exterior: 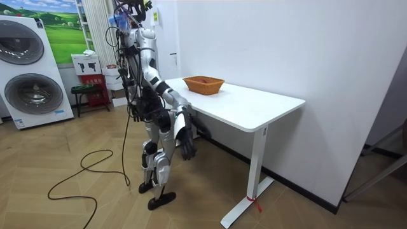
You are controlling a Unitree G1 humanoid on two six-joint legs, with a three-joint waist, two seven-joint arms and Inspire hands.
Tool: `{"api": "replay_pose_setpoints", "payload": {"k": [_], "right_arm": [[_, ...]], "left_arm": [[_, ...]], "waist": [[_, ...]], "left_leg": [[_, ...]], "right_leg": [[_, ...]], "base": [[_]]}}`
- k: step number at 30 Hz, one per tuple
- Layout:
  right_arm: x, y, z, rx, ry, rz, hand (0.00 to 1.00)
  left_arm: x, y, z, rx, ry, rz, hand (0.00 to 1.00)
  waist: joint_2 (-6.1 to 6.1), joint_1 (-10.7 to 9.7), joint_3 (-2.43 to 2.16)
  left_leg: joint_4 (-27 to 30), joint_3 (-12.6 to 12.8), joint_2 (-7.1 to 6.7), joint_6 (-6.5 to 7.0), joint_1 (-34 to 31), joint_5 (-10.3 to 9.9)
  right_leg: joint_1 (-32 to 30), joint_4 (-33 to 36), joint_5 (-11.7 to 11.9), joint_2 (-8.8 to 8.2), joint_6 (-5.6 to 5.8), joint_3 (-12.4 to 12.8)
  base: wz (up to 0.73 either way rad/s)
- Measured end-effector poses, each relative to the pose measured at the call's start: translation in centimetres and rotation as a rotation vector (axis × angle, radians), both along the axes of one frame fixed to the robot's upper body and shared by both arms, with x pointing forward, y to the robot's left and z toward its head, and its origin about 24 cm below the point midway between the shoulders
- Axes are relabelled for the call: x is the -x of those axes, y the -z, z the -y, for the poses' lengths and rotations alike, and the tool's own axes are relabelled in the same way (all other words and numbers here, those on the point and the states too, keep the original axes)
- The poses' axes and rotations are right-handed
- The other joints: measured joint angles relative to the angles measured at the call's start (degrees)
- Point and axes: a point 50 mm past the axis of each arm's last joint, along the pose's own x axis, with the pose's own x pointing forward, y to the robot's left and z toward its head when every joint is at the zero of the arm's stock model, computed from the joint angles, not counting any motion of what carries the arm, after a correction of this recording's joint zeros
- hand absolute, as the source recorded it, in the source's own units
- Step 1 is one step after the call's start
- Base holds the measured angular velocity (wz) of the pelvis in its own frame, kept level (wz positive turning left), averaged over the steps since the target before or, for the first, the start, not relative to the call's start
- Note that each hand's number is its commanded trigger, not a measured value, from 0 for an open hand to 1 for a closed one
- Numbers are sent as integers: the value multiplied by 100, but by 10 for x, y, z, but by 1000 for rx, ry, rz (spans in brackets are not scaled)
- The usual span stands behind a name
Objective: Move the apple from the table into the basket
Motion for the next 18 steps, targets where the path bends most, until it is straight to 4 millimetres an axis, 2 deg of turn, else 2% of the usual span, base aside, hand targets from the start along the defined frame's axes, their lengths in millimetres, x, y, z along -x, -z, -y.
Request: {"api": "replay_pose_setpoints", "payload": {"k": [4,7,9,11,16,18], "right_arm": [[20,22,-22,-123,-88,-159,0],[26,42,-43,-266,-253,-275,0],[32,54,-57,-395,-365,-326,0],[37,59,-63,-473,-435,-358,0],[45,73,-86,-669,-634,-419,0],[46,77,-95,-746,-702,-426,0]], "left_arm": [[-5,0,2,8,26,6,0],[-4,3,7,40,34,-22,0],[-6,4,9,55,43,-37,0],[-5,5,10,69,47,-47,0],[-7,6,14,90,102,-85,0],[-8,8,20,110,99,-94,0]], "waist": [[11,118,11],[-10,238,28],[-40,374,49],[-28,421,68],[1,462,82],[87,459,109]], "left_leg": [[12,69,-9,1,-1,0],[9,110,14,2,21,-1],[-4,106,6,5,46,-2],[-7,83,-3,15,67,-9],[7,-25,-22,20,60,-13],[3,-30,-20,20,65,-14]], "right_leg": [[-26,20,0,4,-1,54],[-62,8,4,24,0,202],[-49,0,6,17,2,205],[-18,-12,5,9,4,186],[47,-102,5,-6,12,48],[57,-97,5,-2,12,46]], "base": [[-8],[-10],[-2],[3],[13],[0]]}}
